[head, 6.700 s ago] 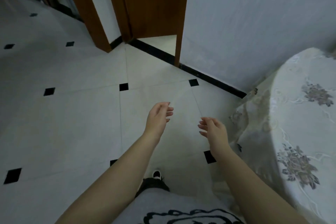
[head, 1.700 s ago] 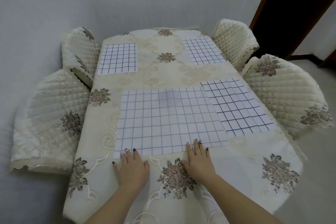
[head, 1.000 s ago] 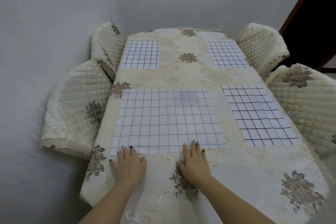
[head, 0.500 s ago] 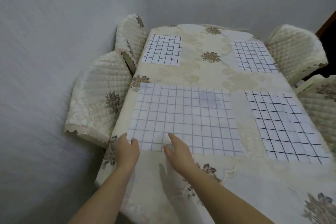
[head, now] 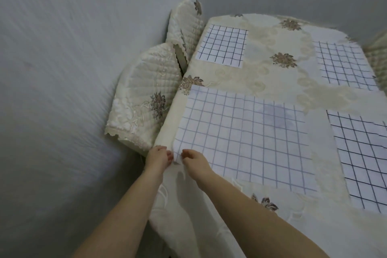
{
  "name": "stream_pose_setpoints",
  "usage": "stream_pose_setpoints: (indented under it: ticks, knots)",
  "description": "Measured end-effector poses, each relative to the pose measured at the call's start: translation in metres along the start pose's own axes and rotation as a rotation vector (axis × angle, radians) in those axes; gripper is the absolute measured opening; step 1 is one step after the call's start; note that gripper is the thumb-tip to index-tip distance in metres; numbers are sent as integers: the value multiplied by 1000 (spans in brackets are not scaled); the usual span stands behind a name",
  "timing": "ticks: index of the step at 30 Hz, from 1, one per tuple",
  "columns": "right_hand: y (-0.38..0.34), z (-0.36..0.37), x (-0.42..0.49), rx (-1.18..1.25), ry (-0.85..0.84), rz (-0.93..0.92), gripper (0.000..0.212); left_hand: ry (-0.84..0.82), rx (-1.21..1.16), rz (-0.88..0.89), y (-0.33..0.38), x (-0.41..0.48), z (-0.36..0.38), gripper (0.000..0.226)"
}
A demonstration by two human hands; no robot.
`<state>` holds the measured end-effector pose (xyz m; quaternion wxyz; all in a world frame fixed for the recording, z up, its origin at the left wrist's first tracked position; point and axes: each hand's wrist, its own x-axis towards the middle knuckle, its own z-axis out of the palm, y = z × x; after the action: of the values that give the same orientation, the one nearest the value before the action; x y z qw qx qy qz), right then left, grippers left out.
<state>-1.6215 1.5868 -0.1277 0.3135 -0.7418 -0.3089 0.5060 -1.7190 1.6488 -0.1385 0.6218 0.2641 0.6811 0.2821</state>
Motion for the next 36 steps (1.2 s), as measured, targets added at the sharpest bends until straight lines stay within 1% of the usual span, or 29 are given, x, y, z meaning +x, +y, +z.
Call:
stream_pose_setpoints:
  ticks: [2,5,6,8,9,10,12,14,15,17,19,22,24,28,29,30,31,33,34,36]
  knots:
    - [1,3,4,14,10,3,30,-46,-55,-71,3,0,2,29]
    - [2,9,11,10,8,1,10,-118,-22,-79,1,-2,3,21]
    - [4,10,15,14,26,-6,9,-136,-21,-81,-1,-2,4,21]
    - [5,9,20,36,94,5,25,-170,-15,-72,-4,-5,8,26]
    - [4,7,20,43,134,16,29,-191,-8,-69,-4,-7,10,29]
    - [5,5,21,47,171,29,29,-207,-6,-66,-5,-9,12,30]
    - [8,-2,21,55,230,46,24,-228,6,-53,-7,-11,16,29]
    - [11,-10,21,58,284,34,10,-235,26,1,-9,-14,20,27]
    - [13,-15,20,64,310,20,8,-233,36,40,-9,-15,24,24]
    - [15,-25,19,92,378,-6,17,-222,70,117,-8,-17,33,22]
    - [15,-36,12,161,428,-28,21,-224,107,169,-7,-18,44,22]
    - [16,-58,0,252,471,-69,17,-257,177,259,-4,-24,63,23]
    - [18,-75,-9,314,490,-99,14,-282,230,345,-1,-28,75,34]
    - [31,-113,-27,369,486,-139,14,-390,291,439,5,-39,105,56]
    - [34,-123,-32,368,478,-147,17,-420,345,503,6,-43,111,63]
    - [39,-134,-37,351,472,-148,21,-453,427,611,8,-47,116,70]
    - [43,-144,-42,318,465,-149,24,-491,538,761,11,-52,121,76]
    - [49,-165,-52,246,450,-177,21,-626,791,1121,19,-64,132,83]
    - [51,-175,-56,212,437,-191,18,-704,912,1270,23,-72,139,82]
    - [55,-193,-65,143,394,-228,14,-839,1101,1436,29,-84,154,72]
